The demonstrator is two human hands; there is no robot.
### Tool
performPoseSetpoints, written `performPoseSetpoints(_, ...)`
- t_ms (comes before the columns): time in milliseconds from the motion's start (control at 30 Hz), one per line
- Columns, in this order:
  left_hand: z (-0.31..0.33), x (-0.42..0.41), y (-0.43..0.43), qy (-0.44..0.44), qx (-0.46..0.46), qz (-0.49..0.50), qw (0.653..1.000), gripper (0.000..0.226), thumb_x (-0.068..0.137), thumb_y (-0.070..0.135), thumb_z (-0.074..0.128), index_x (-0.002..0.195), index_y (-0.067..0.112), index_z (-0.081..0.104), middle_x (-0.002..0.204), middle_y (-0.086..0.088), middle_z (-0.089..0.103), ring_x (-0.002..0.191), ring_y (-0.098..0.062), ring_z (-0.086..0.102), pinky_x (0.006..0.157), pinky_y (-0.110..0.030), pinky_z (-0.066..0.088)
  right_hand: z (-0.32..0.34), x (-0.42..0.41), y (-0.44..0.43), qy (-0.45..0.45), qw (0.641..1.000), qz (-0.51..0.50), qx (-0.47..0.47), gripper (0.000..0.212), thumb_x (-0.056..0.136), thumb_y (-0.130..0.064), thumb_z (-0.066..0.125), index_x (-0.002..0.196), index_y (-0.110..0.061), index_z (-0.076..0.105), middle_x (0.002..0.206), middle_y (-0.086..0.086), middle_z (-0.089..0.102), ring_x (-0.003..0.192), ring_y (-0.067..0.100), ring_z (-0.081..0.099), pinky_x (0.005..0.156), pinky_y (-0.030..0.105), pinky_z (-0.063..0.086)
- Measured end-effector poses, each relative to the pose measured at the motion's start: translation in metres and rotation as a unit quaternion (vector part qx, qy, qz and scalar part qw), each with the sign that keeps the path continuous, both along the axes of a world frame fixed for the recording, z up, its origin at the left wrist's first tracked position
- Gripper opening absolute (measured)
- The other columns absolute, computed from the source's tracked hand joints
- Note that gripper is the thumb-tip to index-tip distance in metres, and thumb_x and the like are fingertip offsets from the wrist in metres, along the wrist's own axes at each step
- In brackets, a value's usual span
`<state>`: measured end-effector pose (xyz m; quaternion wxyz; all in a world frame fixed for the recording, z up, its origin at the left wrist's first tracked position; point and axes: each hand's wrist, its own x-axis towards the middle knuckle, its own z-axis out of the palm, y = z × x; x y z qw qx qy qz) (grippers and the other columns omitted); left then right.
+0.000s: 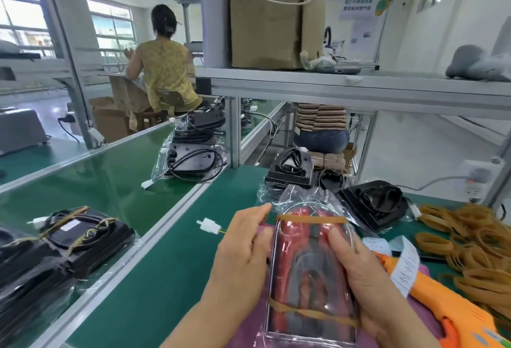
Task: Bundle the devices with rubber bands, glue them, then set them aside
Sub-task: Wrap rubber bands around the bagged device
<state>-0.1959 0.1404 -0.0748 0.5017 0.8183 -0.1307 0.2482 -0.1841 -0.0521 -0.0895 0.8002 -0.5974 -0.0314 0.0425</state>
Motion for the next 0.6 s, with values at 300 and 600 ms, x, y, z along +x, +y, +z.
performPoseSetpoints(300, 0.010, 0.004, -0.007, -0.062, 0.051, -0.025, 0.996, 0.036, 0.094, 0.037, 0.061, 0.128, 0.026, 0.062, 0.128, 0.016, 0.053, 0.124, 0.004, 0.046, 0.099, -0.002, 0.029, 0.018, -0.017, 0.005, -0.132, 0.962, -0.085, -0.226, 0.059, 0.077, -0.038, 0.079, 0.105, -0.076, 0.044, 0.099, -0.037, 0.064, 0.087, -0.008, 0.067, 0.072, 0.015, 0.054)
performPoseSetpoints(600, -0.015, 0.022, -0.013, 0.101, -0.057, -0.131, 0.985, 0.054, 0.069, 0.067, 0.061, 0.122, 0.060, 0.051, 0.123, 0.025, 0.060, 0.112, 0.008, 0.056, 0.088, -0.004, 0.041, 0.023, -0.023, -0.002, -0.143, 0.962, -0.042, -0.227, 0.041, 0.076, -0.049, 0.074, 0.112, -0.052, 0.055, 0.106, -0.017, 0.069, 0.100, 0.006, 0.067, 0.091, 0.030, 0.054)
